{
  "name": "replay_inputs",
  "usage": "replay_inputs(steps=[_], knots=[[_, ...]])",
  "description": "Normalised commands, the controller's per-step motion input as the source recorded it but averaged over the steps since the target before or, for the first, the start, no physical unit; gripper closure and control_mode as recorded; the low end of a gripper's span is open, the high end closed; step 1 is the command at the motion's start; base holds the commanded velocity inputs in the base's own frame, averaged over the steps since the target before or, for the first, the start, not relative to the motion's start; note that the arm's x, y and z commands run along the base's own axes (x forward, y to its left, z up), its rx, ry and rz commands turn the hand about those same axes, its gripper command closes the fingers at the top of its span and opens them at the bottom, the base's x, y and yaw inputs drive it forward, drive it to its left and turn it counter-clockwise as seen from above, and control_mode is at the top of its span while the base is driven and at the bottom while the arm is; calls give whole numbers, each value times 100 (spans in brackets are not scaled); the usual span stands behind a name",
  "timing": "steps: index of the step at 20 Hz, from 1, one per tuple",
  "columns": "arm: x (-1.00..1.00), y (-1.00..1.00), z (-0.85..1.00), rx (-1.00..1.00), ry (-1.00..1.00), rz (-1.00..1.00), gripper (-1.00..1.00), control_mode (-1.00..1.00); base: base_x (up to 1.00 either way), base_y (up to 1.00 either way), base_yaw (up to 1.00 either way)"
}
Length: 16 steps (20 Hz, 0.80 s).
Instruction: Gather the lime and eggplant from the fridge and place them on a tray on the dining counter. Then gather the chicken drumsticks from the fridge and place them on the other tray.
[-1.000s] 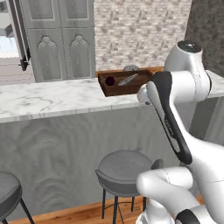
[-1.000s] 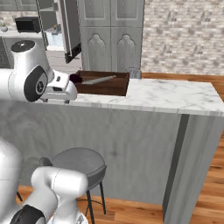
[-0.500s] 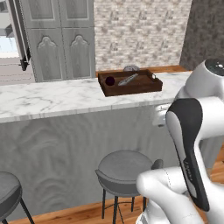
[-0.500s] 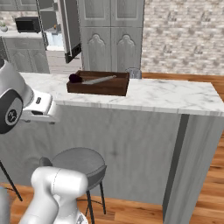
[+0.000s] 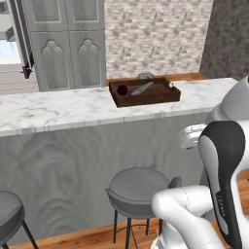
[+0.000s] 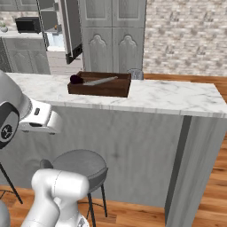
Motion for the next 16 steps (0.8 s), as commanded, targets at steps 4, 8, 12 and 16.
replay_inputs(steps=[4, 8, 12, 16], knots=[[0, 0, 0, 0, 0, 0, -100, 100, 0, 0, 0], [0, 0, 0, 0, 0, 0, -100, 100, -19, -72, -6], [0, 0, 0, 0, 0, 0, -100, 100, 0, -100, -5], [0, 0, 0, 0, 0, 0, -100, 100, 0, -100, -3]])
